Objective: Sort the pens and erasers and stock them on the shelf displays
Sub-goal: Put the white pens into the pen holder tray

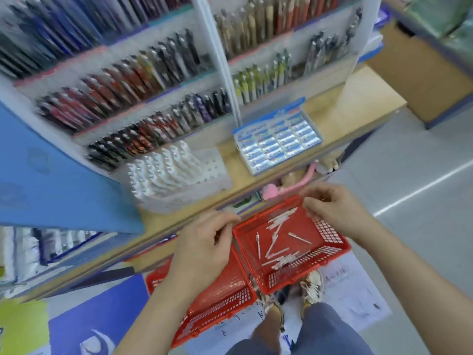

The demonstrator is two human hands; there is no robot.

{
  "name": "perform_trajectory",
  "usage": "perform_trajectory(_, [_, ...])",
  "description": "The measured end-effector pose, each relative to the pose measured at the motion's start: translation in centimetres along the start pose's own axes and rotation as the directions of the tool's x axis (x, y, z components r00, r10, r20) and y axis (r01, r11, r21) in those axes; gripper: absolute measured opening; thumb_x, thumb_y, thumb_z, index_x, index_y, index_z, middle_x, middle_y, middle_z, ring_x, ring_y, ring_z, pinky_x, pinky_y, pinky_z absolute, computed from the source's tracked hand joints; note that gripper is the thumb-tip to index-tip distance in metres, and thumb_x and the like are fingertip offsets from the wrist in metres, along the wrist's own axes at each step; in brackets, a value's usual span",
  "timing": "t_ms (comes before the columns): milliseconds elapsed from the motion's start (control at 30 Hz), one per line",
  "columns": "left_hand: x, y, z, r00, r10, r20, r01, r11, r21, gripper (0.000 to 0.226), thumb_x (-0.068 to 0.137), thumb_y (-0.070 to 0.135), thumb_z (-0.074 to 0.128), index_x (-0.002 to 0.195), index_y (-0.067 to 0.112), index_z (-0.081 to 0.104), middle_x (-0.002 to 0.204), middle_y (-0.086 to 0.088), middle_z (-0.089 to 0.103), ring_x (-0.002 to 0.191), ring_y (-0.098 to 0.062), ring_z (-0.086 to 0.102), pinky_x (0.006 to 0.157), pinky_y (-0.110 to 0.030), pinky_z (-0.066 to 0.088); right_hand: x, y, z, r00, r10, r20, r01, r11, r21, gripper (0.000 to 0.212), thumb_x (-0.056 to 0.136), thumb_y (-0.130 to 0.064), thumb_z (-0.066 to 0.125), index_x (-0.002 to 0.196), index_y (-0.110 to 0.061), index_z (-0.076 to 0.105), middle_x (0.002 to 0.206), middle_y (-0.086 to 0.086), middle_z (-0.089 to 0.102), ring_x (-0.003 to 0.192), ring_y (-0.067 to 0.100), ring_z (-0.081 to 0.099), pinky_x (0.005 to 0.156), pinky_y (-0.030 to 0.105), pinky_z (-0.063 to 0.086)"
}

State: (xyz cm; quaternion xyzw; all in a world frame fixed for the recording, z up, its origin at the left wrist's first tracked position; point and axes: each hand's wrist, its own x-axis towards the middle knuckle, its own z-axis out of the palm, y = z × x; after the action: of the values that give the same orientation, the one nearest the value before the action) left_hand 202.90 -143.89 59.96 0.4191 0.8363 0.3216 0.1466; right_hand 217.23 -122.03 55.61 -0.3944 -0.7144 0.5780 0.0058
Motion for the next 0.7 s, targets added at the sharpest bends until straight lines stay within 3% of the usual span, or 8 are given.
perform_trajectory(67, [-0.4,-1.7,4.8,0.992,-0.074,0.104,0.071,0.997,0.030,0.022,0.083,0.010,0.060,0.093,0.026,0.070,0.089,0.015,0.066,0.084,0.000,0.058,0.077,-0.007,0.038,0.4,4.3,-1.1,0.998,0.067,-0.009,-0.067,0.995,-0.078,0.012,0.086,-0.004,0.063,0.089,-0.014,0.069,0.074,0.012,0.069,0.067,0.022,0.060,0.068,0.034,0.049])
perform_trajectory(167, [-1.1,-5.9,13.8,0.925,-0.238,0.297,0.205,0.969,0.138,0.023,0.086,0.012,0.058,0.097,0.029,0.069,0.094,0.010,0.069,0.089,-0.009,0.062,0.082,-0.023,0.044,2.0,12.7,-1.2,0.986,0.164,-0.018,-0.165,0.975,-0.147,0.012,0.085,-0.006,0.065,0.092,-0.015,0.069,0.073,-0.006,0.065,0.068,0.014,0.057,0.065,0.023,0.045])
perform_trajectory(267, [-1.7,-11.2,23.7,0.841,-0.379,0.386,0.317,0.924,0.215,0.022,0.088,0.018,0.054,0.100,0.029,0.068,0.095,0.005,0.072,0.090,-0.017,0.065,0.081,-0.032,0.048,4.8,22.6,-0.1,0.975,0.218,-0.043,-0.222,0.948,-0.230,0.016,0.083,-0.007,0.066,0.087,-0.022,0.066,0.073,-0.012,0.063,0.072,0.012,0.060,0.072,0.022,0.046])
perform_trajectory(400, [-2.3,-19.2,37.9,0.750,-0.507,0.424,0.407,0.860,0.309,0.024,0.089,0.019,0.052,0.109,0.025,0.064,0.104,0.002,0.071,0.098,-0.020,0.065,0.083,-0.030,0.048,10.5,36.1,2.8,0.974,0.227,0.014,-0.206,0.906,-0.369,0.016,0.081,-0.008,0.064,0.087,-0.022,0.068,0.080,0.002,0.068,0.081,0.026,0.065,0.077,0.033,0.050])
perform_trajectory(533, [-2.6,-27.4,51.0,0.701,-0.545,0.460,0.358,0.827,0.434,0.031,0.087,0.030,0.056,0.117,0.022,0.056,0.110,-0.004,0.069,0.104,-0.026,0.063,0.086,-0.035,0.049,17.3,48.2,6.5,0.983,0.181,0.034,-0.143,0.867,-0.477,0.021,0.081,-0.006,0.061,0.099,-0.011,0.071,0.096,0.009,0.072,0.092,0.027,0.066,0.081,0.033,0.049])
perform_trajectory(633, [-2.3,-33.2,58.5,0.696,-0.574,0.432,0.288,0.774,0.564,0.049,0.085,0.040,0.060,0.126,0.016,0.045,0.120,-0.011,0.061,0.111,-0.030,0.058,0.091,-0.037,0.047,22.8,55.8,10.0,0.971,0.239,0.031,-0.199,0.867,-0.458,0.025,0.082,-0.004,0.063,0.106,-0.002,0.069,0.102,0.018,0.070,0.098,0.031,0.065,0.081,0.031,0.045])
perform_trajectory(700, [-1.8,-36.9,62.3,0.679,-0.627,0.381,0.340,0.729,0.594,0.071,0.081,0.045,0.064,0.136,0.013,0.032,0.132,-0.017,0.049,0.120,-0.034,0.050,0.097,-0.039,0.043,25.9,60.2,12.4,0.953,0.298,0.060,-0.230,0.838,-0.495,0.032,0.083,-0.005,0.062,0.115,-0.002,0.063,0.108,0.020,0.067,0.103,0.033,0.062,0.073,0.027,0.044])
